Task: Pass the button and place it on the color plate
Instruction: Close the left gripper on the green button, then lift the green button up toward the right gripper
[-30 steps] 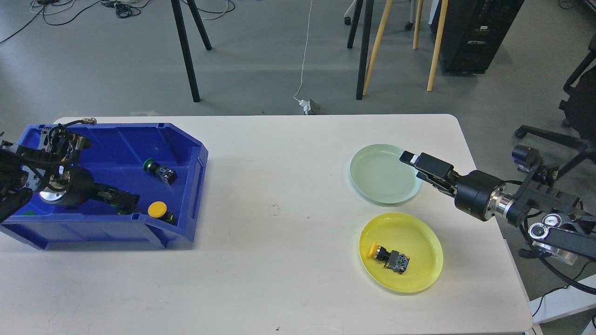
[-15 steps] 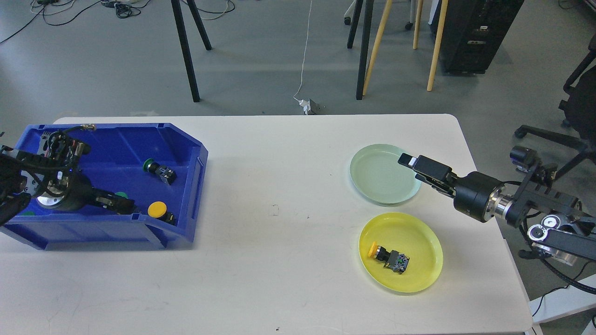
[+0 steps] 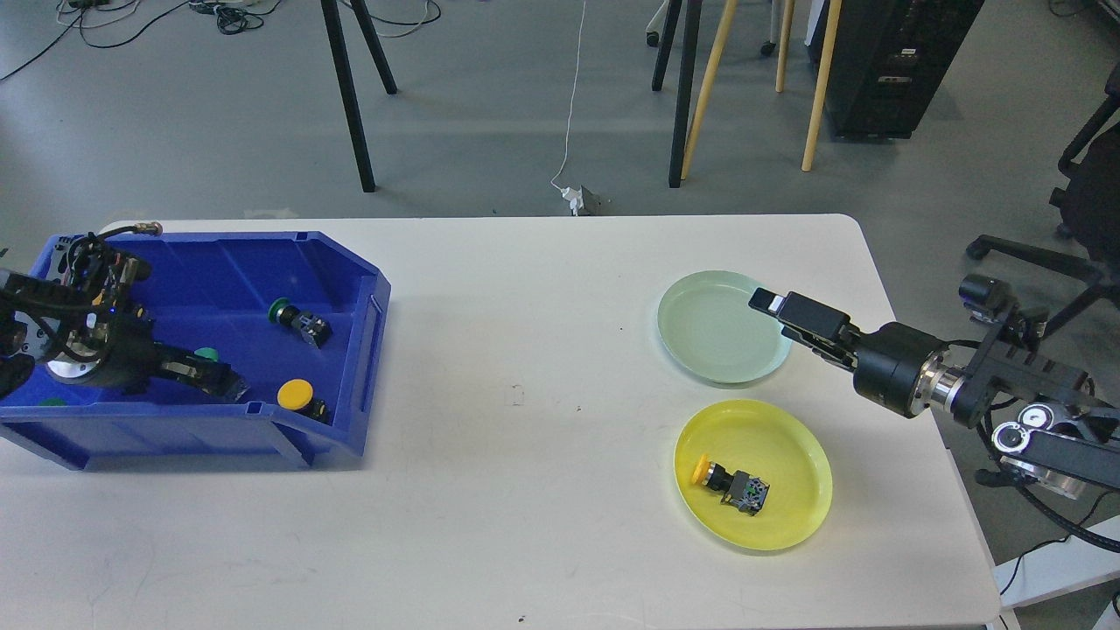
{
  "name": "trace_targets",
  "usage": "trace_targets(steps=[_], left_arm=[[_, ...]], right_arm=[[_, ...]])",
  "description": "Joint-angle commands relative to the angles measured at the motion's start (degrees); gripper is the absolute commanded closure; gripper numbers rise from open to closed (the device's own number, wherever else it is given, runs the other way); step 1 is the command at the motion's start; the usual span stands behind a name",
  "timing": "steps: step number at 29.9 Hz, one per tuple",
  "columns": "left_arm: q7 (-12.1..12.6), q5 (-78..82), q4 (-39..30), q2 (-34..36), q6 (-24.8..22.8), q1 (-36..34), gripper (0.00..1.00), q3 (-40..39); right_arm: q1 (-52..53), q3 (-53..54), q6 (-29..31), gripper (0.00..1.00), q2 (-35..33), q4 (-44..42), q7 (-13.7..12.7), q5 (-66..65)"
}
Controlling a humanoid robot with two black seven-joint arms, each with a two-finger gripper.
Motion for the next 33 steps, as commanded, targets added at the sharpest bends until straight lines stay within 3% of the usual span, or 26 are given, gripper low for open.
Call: trace_targets(steps=[1,11,17,23,33], left_arm=[[0.00,-0.20,-3.25,2.33,0.00,-1.74,0.63,-0.09],[0.00,-0.73,-17.75,15.16,0.00,-9.73,0.63,-1.50],[0.00,-12.12,-23.74,20.79,0.00,-10.45,0.63,-8.25],[0.00,-29.97,-23.57,19.83,0.00,-10.45,0.63,-16.35],[0.00,-39.40,-23.13,8.42,0.00,-10.54,0.63,-17.50]], right_arm=[[0.00,0.00,0.00,0.06,0.95,-0.83,-0.01,0.09],[0.27,0.44,0.00,0.06,4.56,-3.46,-0.09,0.27],[0.70,0.97,-0.09,0.06,6.40,-3.47,-0.09,0.62],[0.62,3.34,-0.17,0.06,7.46,-3.47,-0.01,1.15],[0.97,11.07,-0.79,0.06,10.36,-3.20,-0.62,13.00]])
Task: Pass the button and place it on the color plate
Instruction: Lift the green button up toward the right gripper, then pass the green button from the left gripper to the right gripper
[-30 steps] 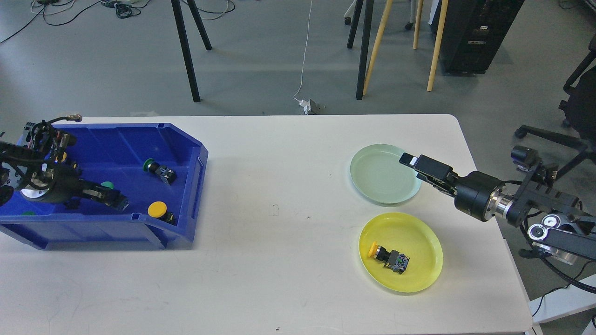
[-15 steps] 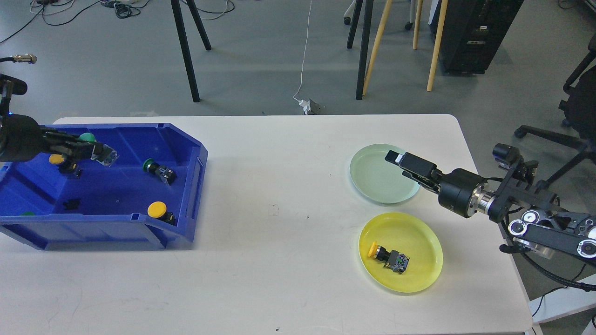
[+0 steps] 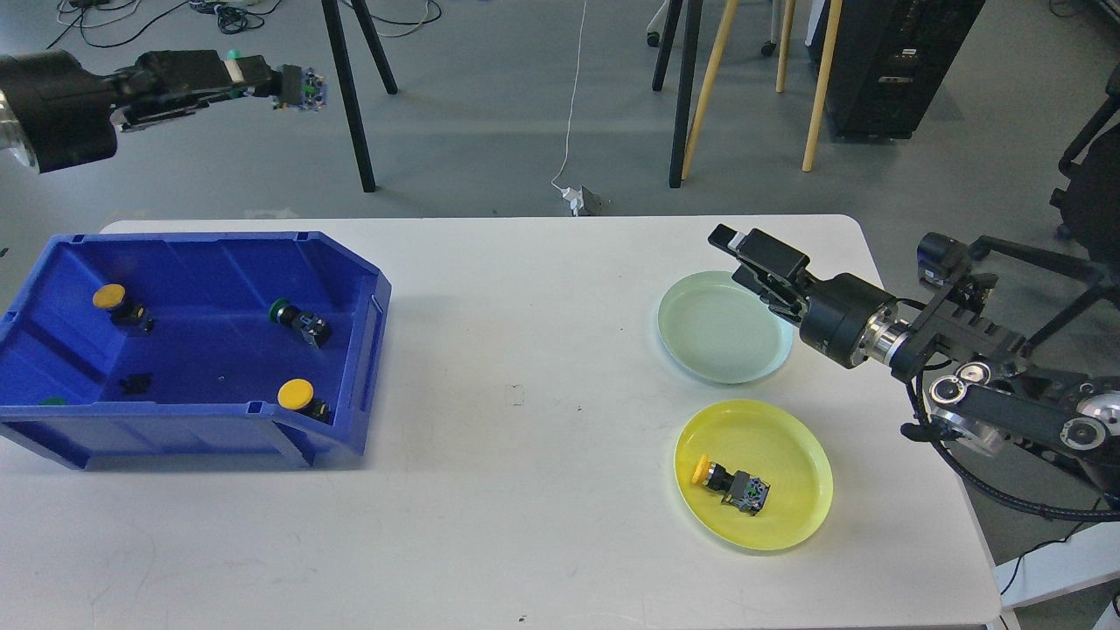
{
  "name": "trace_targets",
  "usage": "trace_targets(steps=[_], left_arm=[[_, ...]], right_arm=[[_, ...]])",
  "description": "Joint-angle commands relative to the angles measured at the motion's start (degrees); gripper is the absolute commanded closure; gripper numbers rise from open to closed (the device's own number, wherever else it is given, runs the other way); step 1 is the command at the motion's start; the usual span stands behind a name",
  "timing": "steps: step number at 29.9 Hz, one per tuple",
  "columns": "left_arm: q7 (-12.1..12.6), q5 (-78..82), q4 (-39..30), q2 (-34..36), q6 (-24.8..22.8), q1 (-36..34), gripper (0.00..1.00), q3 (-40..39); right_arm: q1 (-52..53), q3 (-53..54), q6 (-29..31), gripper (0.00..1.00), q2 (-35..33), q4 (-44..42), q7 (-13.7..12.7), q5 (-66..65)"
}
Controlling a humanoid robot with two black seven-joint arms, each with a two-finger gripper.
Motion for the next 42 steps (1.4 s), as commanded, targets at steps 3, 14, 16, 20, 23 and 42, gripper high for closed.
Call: trace_targets(steps=[3,14,16,20,23,42], left_arm=[[-0.02,-0.27,0.24,-7.30,0.00,-0.04,0.64,-1.28],[-0.02,0.52,1.83,-17.50,3.74,-0.04,0.65,-1.64],[-0.02,0.52,1.74,-18.21,4.45,-0.04,0.65,-1.64],[-0.02,1.31,1.65,-18.47,5.32,-0.48,0.66,-1.64],[-0.02,3.24,1.12,-18.65,6.20,-0.83,0.68,-1.72],[-0.02,9.66,-0.46,-21.28,14.73,-0.83,0.71,-1.81]], right_arm=[[0.73,5.18,-0.30,0.06,3.31,0.32,-1.97,9.57],[1.34,12.65,-0.21,0.06,12.10,1.11,-5.31,24.52],[1.43,12.74,-0.12,0.06,13.68,1.55,-5.49,25.58],[3.01,12.66,0.40,0.06,17.02,1.73,-5.67,25.94],[4.50,12.74,0.58,0.06,19.21,1.73,-6.28,27.96],[7.67,15.11,0.32,0.06,23.53,1.20,-7.34,32.09]])
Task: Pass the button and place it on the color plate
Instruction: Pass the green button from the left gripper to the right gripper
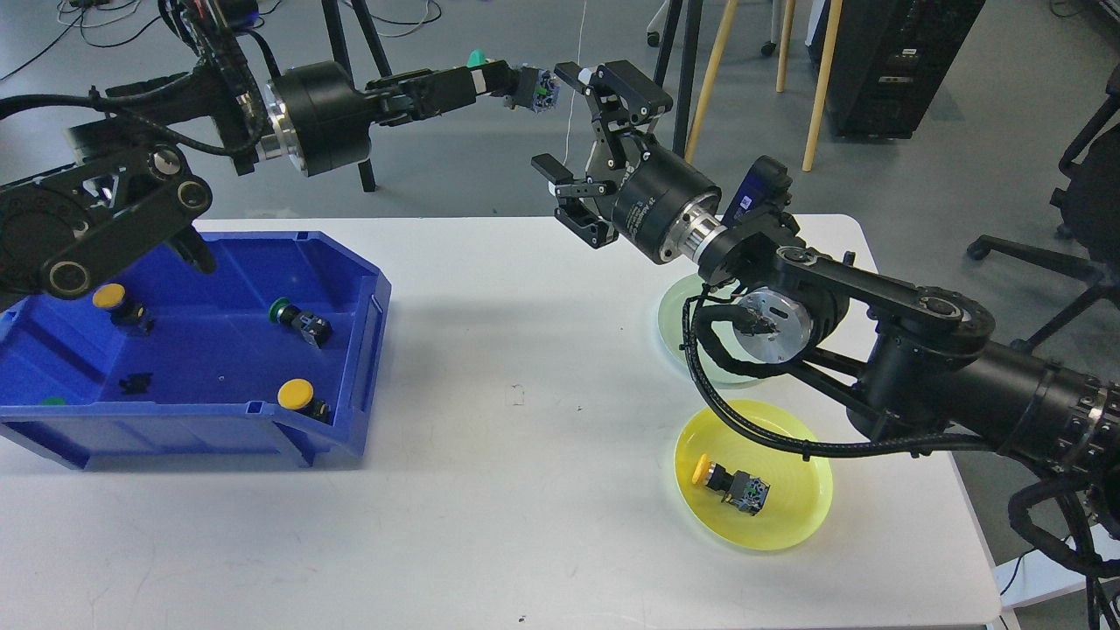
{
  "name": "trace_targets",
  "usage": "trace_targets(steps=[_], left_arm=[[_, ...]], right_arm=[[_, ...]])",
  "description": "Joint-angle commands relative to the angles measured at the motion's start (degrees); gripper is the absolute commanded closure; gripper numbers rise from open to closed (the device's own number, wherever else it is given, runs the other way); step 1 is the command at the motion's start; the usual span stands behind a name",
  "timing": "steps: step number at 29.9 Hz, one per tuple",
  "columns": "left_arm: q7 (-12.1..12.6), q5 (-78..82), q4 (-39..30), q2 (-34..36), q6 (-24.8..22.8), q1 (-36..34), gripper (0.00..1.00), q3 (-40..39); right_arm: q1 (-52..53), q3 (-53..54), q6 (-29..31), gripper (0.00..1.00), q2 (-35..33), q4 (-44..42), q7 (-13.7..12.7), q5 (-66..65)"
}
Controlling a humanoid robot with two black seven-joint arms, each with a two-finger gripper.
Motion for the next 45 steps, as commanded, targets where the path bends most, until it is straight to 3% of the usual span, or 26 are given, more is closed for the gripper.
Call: trace_targets(steps=[1,8,15,26,33,45], left_arm=[[0.01,0.01,-0.88,-0.22,0.60,0.04,0.71,-0.04],[0.01,0.01,-2.99,0.13,0.52,0.13,0.71,0.05],[0.01,0.09,-3.26,0.31,0.69,0.31,0.71,0.14],[0.01,2.55,-2.55,-0.31,4.30,0.57,0.71,0.23],[0.01,2.55,-2.55,-0.31,4.30,0.57,0.71,0.23],[0.01,2.55,-2.64,-0.31,4.47,0.66,0.71,0.23]], right_arm=[[0.06,1.01,-0.10,0.06,0.71,-0.22,0.00,0.01],[0.06,2.07,-0.45,0.07,0.88,-1.27,0.00,0.10],[0.15,2.42,-0.54,0.16,0.88,-1.54,0.26,0.19],[0.15,2.42,-0.54,0.18,2.64,-1.36,0.09,0.10],[0.24,2.51,-0.54,0.34,2.64,-1.45,0.61,0.10],[0.41,3.65,-0.63,0.46,2.46,-1.54,0.53,0.10]])
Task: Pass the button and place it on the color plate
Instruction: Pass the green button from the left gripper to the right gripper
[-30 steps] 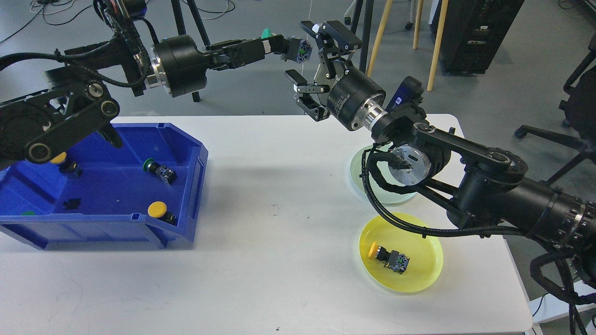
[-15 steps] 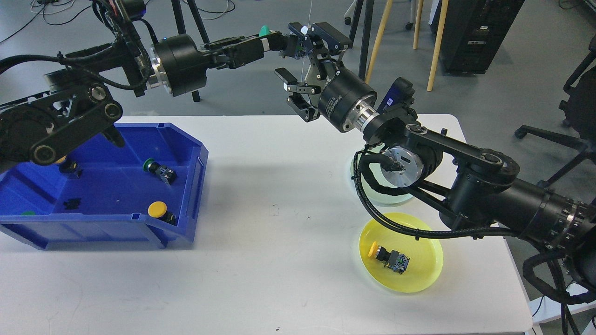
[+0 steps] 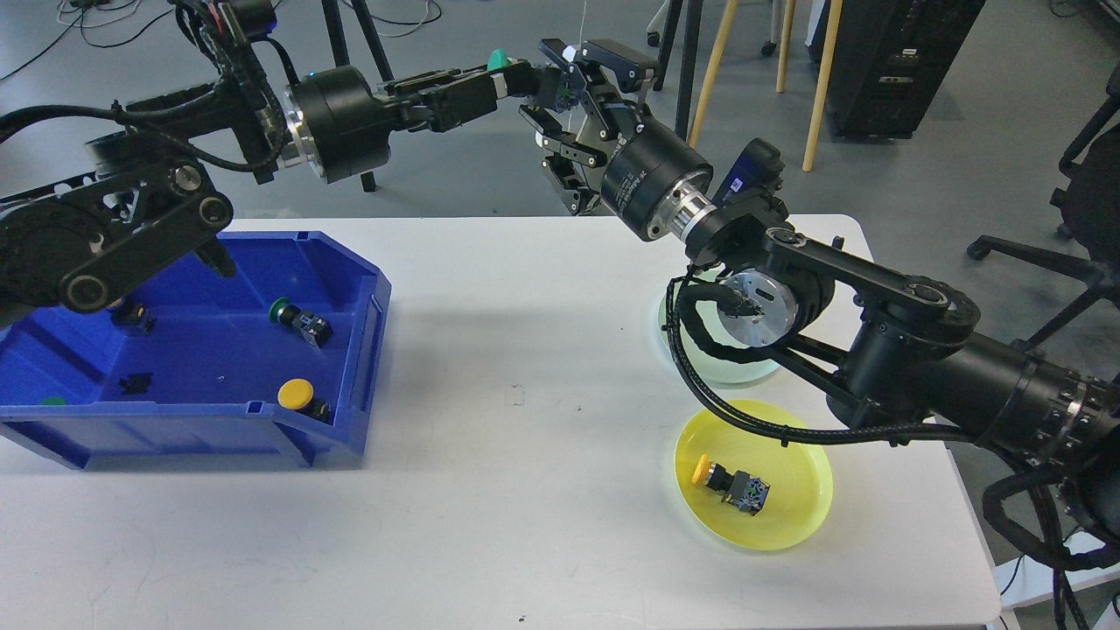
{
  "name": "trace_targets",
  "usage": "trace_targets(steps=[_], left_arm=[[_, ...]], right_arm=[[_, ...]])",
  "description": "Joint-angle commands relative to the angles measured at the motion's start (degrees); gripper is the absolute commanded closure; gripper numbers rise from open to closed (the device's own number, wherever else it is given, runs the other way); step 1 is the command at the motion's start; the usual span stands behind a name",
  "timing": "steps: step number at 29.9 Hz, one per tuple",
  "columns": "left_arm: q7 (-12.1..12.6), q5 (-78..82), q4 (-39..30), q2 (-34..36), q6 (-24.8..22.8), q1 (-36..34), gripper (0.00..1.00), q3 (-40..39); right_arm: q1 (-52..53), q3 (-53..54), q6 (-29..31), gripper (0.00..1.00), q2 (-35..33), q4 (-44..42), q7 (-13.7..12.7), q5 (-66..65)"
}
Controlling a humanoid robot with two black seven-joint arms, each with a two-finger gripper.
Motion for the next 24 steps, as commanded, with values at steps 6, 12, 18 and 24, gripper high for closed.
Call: trace_targets(steps=[6,12,18,24], left_arm=[[0.00,0.09,0.00,0.17,0.72,0.11,0.71,-0.01],[0.00,0.44,0.08,0.17,2.13,0.20,0.71,0.25],[0.00,0.44,0.08,0.08,2.75,0.29,0.71,0.34],[0.00,0.52,0.00,0.08,2.83,0.29,0.69,0.51]], right_arm=[[-0.43,0.34,-0.17,0.47,-0.27,0.08,-0.53,0.00],[-0.52,0.78,-0.17,0.47,-0.36,0.17,-0.62,0.00],[-0.61,0.78,-0.17,0.58,-0.44,0.26,-0.62,0.00],[-0.52,0.78,0.00,0.71,-0.44,0.17,-0.62,0.09]])
